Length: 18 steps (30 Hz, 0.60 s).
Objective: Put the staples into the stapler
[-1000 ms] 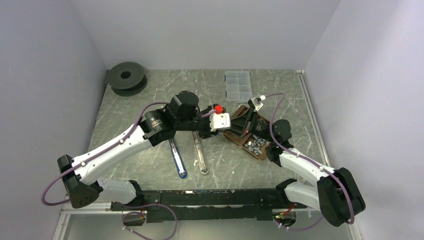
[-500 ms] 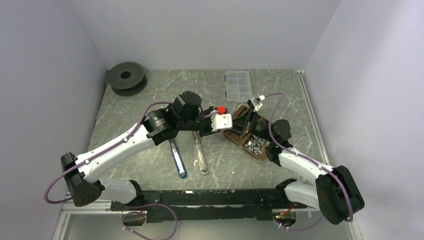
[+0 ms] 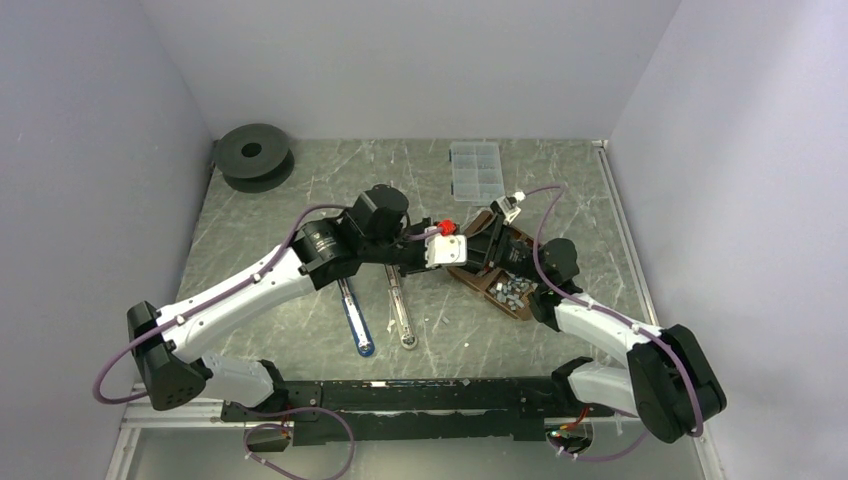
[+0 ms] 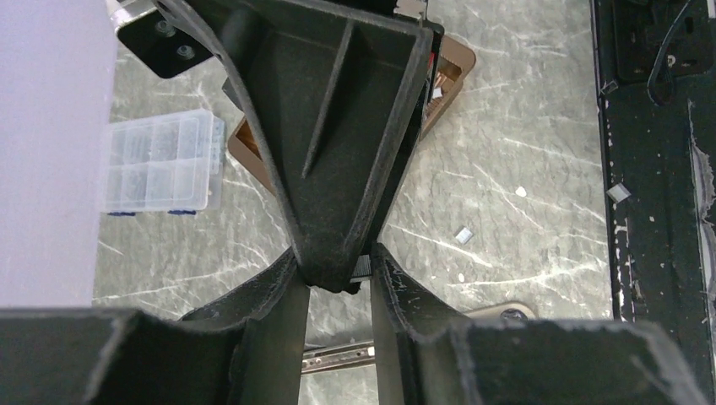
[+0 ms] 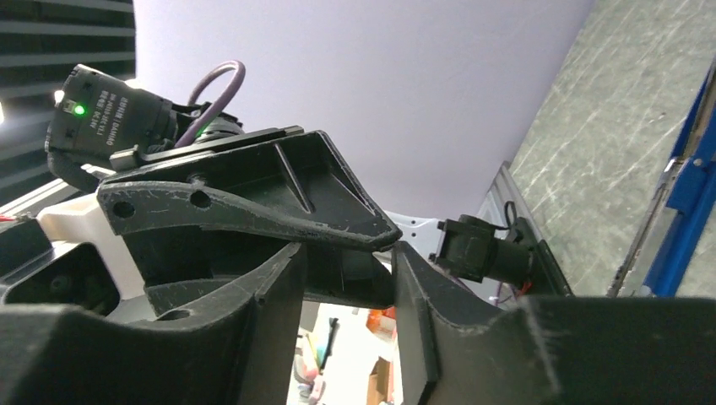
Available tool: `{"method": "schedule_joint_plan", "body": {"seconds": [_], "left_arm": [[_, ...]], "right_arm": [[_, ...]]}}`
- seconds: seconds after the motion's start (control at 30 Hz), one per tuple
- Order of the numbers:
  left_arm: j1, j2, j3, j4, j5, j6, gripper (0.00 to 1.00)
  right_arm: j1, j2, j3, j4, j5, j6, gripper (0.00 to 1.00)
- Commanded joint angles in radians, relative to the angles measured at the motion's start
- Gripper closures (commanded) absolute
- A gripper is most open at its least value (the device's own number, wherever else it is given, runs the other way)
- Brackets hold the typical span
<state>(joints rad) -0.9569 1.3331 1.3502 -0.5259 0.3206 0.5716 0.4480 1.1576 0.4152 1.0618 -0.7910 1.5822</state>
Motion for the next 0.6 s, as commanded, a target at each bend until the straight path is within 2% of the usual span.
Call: {"method": "schedule_joint_plan", "body": {"seconds": [0.0, 0.13, 0.2, 0.27, 0.33, 0.43, 0.57], "left_arm": [[-0.003, 0.017, -0.005, -0.042, 0.034, 0.051, 1.00], [-0.003, 0.015, -0.047, -0.054, 0.000, 0.088, 1.00], [-0.003, 0.018, -0.064, -0.062, -0.016, 0.108, 1.00], [-0.004, 0.030, -0.081, -0.075, -0.031, 0.134, 1.00], [-0.002, 0.061, -0.096, -0.081, -0.060, 0.161, 1.00], [0.002, 0.142, -0.090, -0.112, -0.094, 0.208, 1.00], [0.015, 0.301, -0.018, -0.180, -0.137, 0.260, 1.00]], "right_arm": [[0.000, 0.010, 0.042, 0.027, -0.012, -0.017, 0.49], [-0.038, -0.013, 0.036, -0.029, -0.044, -0.041, 0.38], [-0.082, -0.061, 0.022, -0.117, -0.064, -0.069, 0.26], [-0.124, -0.123, 0.023, -0.287, -0.073, -0.146, 0.16], [-0.156, -0.198, 0.055, -0.539, -0.045, -0.289, 0.12], [-0.169, -0.292, 0.121, -0.869, 0.047, -0.485, 0.09], [-0.186, -0.355, 0.164, -1.138, 0.187, -0.595, 0.09]]}}
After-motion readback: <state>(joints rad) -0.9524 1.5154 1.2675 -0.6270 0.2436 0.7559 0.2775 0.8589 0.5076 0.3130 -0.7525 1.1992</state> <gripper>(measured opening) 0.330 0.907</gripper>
